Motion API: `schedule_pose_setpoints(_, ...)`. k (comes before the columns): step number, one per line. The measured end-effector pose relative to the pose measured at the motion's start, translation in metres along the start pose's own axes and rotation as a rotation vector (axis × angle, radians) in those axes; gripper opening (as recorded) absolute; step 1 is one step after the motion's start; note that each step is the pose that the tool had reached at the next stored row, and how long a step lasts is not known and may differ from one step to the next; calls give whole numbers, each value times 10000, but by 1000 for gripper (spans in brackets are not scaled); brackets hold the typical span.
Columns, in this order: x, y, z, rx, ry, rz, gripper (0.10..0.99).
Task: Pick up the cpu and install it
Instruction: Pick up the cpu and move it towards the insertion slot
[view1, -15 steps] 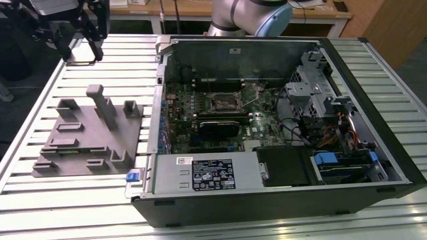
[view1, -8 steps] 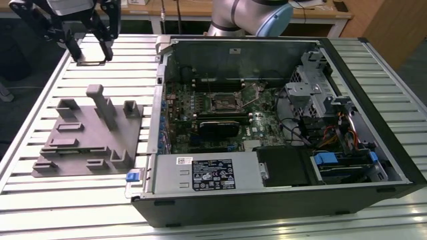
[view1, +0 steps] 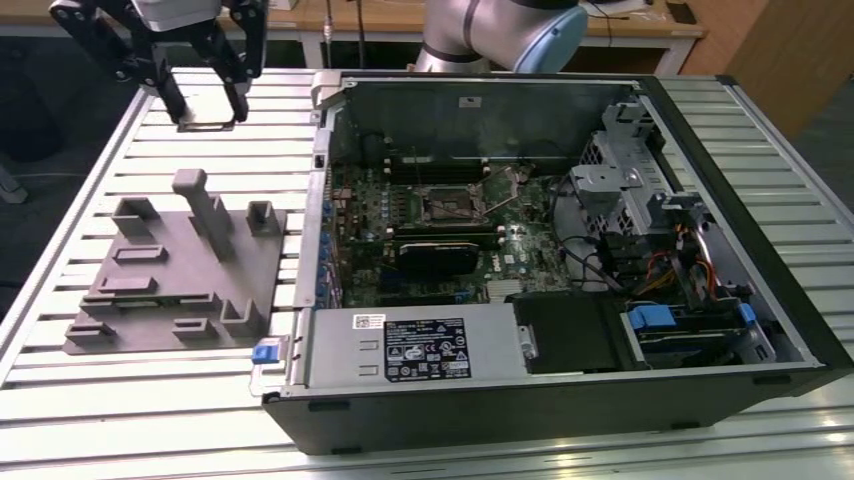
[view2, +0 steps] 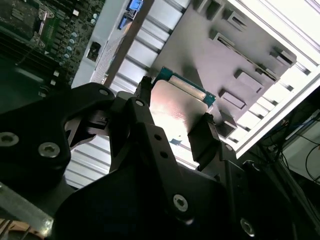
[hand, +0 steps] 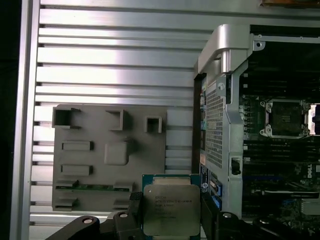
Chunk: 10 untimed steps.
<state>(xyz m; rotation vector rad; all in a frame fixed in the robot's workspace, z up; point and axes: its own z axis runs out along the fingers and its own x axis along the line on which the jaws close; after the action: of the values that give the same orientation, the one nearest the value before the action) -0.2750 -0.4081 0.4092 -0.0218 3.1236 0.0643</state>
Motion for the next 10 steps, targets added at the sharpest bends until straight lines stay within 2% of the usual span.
schedule_pose_setpoints(10, -255, -4, 4, -1, 0, 0, 545)
